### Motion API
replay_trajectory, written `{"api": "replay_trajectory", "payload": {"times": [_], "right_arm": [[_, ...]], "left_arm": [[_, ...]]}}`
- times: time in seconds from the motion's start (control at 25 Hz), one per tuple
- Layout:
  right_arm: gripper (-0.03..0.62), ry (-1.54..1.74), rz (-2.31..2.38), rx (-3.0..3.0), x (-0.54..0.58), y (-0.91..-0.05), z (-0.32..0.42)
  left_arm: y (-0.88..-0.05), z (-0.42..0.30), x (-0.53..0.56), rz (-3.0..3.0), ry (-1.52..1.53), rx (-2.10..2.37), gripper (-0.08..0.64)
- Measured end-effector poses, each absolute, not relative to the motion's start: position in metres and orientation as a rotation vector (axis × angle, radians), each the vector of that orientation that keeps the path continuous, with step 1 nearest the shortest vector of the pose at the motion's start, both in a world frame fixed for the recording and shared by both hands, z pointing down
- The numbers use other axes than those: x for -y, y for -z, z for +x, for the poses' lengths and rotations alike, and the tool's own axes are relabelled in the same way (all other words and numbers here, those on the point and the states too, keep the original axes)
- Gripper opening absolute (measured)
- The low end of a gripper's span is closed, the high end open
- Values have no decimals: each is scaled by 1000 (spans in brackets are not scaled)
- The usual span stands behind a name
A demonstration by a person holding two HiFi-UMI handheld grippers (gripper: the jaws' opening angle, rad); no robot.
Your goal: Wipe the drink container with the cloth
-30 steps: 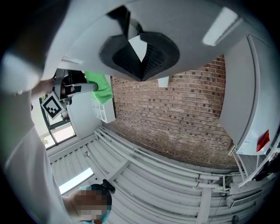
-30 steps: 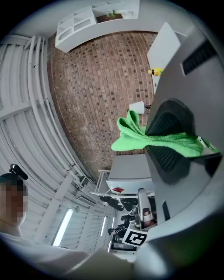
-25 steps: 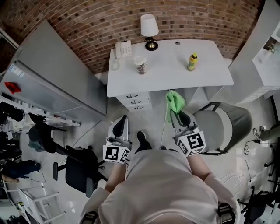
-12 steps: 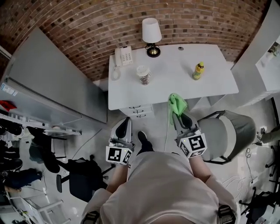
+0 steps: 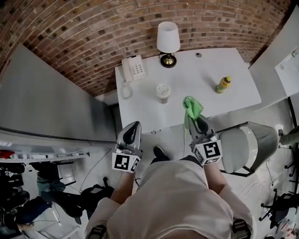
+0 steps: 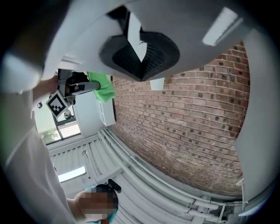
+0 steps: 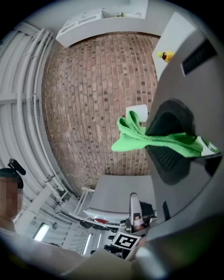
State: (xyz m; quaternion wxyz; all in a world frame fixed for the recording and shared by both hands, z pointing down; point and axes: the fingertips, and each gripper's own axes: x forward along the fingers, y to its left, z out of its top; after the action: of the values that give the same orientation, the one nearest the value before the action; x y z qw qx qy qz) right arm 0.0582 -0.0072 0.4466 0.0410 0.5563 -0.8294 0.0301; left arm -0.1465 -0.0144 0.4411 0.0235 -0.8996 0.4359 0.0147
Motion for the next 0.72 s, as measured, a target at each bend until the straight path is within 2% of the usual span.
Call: {"api": "replay_trajectory", "payload": {"times": [0.48, 0.72], "right_arm": [[54, -85, 1711, 2501, 73, -454, 53], [54, -118, 1607, 2552, 93, -466, 65]], "left_arm": [[-447, -153, 82, -2808, -39, -1332, 9], [-451, -140, 89, -2802, -66, -1499, 9]]}}
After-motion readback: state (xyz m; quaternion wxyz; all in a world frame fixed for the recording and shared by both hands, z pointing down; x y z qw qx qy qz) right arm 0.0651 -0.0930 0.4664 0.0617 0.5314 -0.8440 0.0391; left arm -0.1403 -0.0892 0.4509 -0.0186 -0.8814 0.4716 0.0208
